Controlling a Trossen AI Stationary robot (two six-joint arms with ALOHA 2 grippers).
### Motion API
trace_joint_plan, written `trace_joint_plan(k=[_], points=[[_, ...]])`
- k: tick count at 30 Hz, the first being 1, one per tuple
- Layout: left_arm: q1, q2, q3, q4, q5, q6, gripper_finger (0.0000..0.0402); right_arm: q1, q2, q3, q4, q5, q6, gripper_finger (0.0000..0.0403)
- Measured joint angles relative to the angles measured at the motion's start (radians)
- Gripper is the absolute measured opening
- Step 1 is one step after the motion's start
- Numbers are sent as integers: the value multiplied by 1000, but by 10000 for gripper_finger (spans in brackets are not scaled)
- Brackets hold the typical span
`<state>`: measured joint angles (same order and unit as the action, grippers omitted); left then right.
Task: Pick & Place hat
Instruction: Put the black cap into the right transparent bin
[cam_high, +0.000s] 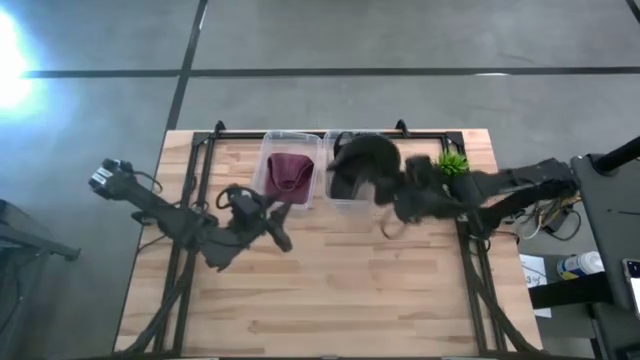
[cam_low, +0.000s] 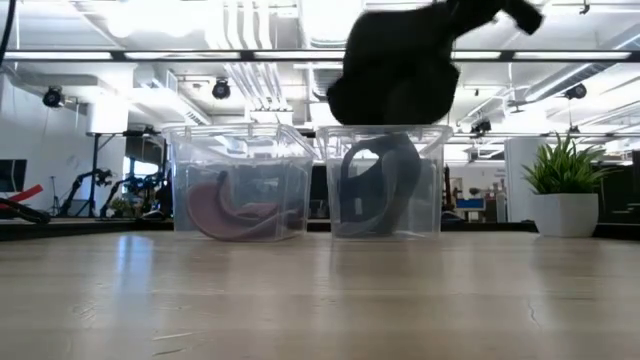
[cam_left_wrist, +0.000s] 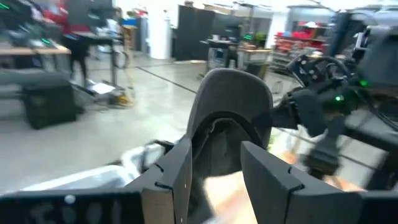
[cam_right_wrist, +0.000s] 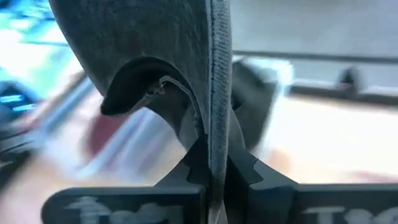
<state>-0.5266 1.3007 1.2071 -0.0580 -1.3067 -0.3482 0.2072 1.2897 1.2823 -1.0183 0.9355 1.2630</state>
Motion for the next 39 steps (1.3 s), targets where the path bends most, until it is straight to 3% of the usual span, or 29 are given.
trace_joint_plan(k=[4,9,11,16,24,31,39], points=[[1,-15,-1,-5,-50,30,132,-167,75,51,6,-53,-72,13],[-19,-10,-1,-5,-53,30,132,-301,205,77,124,-263,-137,13],[-34,-9,-1,-6,-49,28,132,-318,254,89,143,-329,-112,13],[-71,-9,-1,-14,-49,-18,132,-310,345,90,84,-356,40,13],[-111,11,-1,-21,-56,-91,132,-285,379,87,30,-528,170,13],[-119,32,-1,-23,-33,-92,132,-251,342,102,27,-507,169,54],[-137,41,-1,-48,-11,-91,132,-187,279,128,26,-395,142,164]])
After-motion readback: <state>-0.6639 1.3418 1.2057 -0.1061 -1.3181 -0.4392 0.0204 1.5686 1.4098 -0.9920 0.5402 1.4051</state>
